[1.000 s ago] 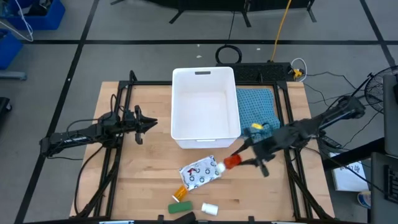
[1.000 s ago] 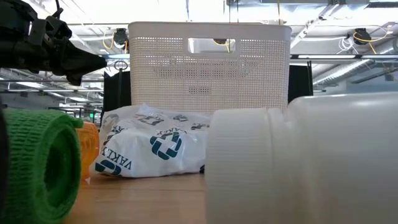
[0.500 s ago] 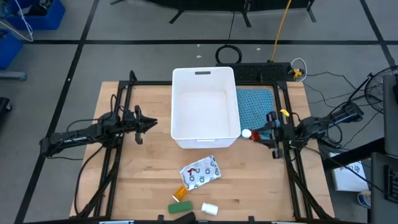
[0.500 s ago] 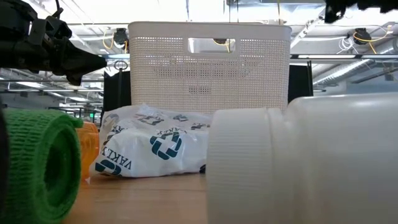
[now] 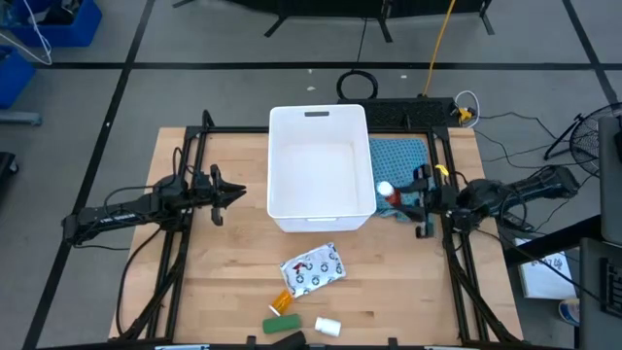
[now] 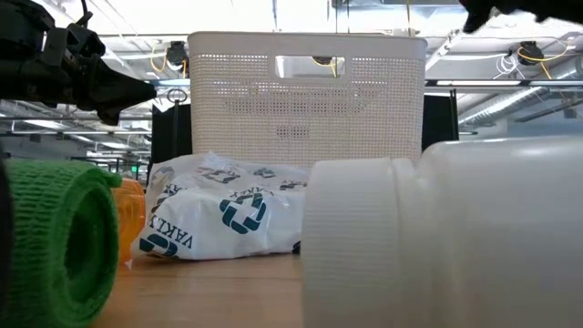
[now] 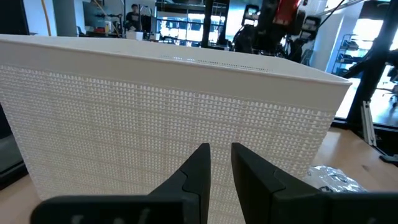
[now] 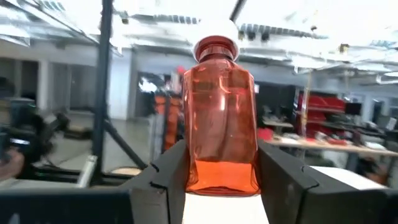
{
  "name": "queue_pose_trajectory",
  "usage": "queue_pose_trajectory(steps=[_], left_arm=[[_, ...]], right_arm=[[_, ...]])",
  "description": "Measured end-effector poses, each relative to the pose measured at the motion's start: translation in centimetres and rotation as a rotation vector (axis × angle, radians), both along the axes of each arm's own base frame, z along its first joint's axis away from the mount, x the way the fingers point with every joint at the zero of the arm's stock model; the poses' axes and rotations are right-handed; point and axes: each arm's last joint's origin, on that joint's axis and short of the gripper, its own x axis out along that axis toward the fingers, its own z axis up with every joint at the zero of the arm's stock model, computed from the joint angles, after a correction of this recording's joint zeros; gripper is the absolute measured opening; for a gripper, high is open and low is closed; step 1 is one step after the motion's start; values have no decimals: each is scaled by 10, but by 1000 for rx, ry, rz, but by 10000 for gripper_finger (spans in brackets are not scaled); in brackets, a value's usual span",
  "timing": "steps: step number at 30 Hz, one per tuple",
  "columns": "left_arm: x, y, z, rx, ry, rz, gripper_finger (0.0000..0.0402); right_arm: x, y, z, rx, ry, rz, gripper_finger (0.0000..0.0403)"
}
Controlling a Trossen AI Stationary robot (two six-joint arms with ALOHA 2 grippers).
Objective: Pick & place medical supplies in basket/bin
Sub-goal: Put the red medicine bottle into the white bin
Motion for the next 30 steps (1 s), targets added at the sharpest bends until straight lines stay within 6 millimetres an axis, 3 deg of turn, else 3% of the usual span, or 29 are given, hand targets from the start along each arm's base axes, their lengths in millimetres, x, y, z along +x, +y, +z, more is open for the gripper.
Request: queue_pose_trajectory(steps=[5, 11, 15, 19, 24, 30], left_arm=[[0, 0, 0, 0, 0, 0, 67], [0, 0, 0, 0, -1, 0, 67], [0, 0, 0, 0, -2, 0, 67], [0, 0, 0, 0, -1, 0, 67], [0, 0, 0, 0, -1, 0, 67], [0, 0, 0, 1, -2, 1, 67]], right_arm=[[48, -14, 51, -44, 190, -102, 146], [111, -62, 112, -27, 443, -175, 145], [147, -96, 124, -46, 648, -207, 148], [175, -126, 109, -135, 850, -233, 145], [205, -153, 62, -180, 1013, -175, 145], [234, -168, 8, -203, 1116, -29, 144]])
